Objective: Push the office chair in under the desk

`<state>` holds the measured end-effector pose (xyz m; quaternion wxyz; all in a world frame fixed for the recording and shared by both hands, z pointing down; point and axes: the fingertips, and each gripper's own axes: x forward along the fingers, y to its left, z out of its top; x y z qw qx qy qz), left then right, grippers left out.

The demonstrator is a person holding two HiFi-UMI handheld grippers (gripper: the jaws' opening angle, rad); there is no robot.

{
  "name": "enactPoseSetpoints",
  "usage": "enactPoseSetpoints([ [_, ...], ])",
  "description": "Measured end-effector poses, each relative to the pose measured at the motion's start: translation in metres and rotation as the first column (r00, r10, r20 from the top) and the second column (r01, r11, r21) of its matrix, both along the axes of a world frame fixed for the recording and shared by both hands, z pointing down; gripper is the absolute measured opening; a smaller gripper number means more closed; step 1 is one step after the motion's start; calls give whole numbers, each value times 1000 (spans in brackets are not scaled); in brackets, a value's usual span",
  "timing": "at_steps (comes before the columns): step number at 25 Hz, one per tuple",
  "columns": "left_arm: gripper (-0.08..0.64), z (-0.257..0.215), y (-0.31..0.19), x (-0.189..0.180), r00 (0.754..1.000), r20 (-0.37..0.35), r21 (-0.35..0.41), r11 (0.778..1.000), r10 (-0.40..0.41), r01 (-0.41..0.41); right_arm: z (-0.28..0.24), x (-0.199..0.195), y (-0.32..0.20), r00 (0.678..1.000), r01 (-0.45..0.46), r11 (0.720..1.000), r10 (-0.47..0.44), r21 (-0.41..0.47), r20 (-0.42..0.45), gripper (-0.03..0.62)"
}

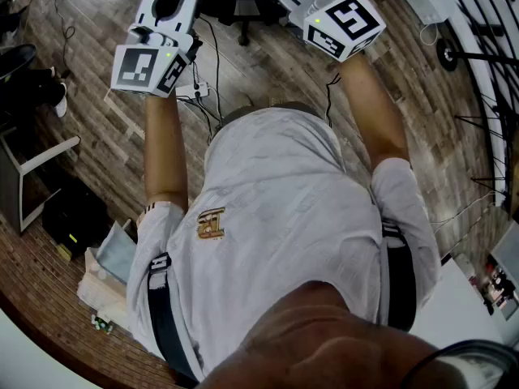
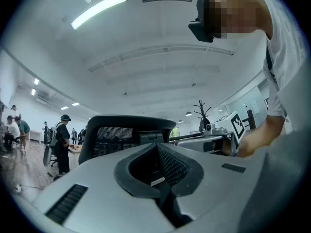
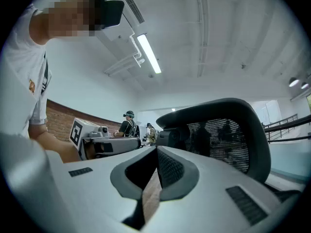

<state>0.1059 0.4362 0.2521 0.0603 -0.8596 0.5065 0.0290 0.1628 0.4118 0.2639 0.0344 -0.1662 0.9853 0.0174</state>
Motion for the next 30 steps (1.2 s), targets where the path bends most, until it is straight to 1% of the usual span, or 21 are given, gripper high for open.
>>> enactPoseSetpoints([
  [9, 20, 5, -2, -1, 1000, 10, -4, 1000, 5, -5, 5, -1, 1, 1000, 1, 1000, -1, 17, -24, 34],
  [15, 20, 6, -6, -1, 1000, 22, -10, 1000, 5, -4, 1, 1, -4, 1000, -8, 1000, 9, 20, -12, 35],
  [22, 20, 14, -16, -5, 997, 71, -2, 1000, 5, -5, 10, -1, -12, 997, -28, 998, 32, 63, -70, 37],
  [26, 20, 14, -17, -10, 997, 74, 2, 1000, 0, 0, 12, -4, -12, 995, -34, 996, 43, 85, -95, 39],
  [28, 21, 13, -20, -13, 997, 77, 5, 1000, -5, 5, 11, -6, -14, 994, -36, 995, 45, 89, -102, 56],
  [30, 21, 13, -23, -15, 996, 87, 5, 1000, -3, 3, 12, -8, -17, 993, -34, 995, 44, 91, -112, 91],
])
